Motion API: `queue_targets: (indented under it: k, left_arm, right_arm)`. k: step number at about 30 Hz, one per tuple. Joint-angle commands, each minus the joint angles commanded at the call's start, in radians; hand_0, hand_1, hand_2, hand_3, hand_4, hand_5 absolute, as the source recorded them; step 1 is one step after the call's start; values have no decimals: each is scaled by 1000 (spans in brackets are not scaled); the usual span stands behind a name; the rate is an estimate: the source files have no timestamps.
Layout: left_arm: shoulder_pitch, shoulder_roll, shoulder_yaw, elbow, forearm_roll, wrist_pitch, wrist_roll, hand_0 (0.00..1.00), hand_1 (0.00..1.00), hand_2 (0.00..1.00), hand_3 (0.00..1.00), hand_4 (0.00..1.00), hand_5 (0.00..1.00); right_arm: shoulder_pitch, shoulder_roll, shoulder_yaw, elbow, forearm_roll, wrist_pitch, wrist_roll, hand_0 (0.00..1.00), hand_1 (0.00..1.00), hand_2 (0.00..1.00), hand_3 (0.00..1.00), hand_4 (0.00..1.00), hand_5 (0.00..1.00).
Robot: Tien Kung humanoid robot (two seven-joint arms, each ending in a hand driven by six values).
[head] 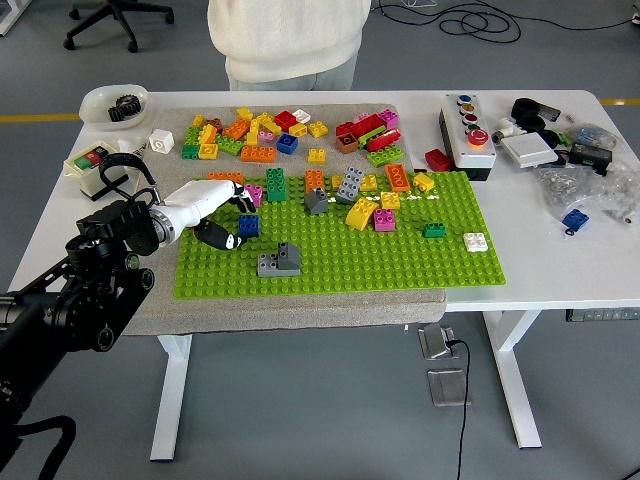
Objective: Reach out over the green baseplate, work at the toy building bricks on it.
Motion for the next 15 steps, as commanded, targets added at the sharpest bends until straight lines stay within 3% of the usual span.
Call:
queue_targets:
  k: [15]
  left_arm:
    - [-19, -9, 23, 38, 0, 8, 5, 783, 757, 669, 658, 733, 170]
  right_arm:
    - [3, 0, -1, 0, 2, 0, 0, 736, 615, 636, 541, 770, 490]
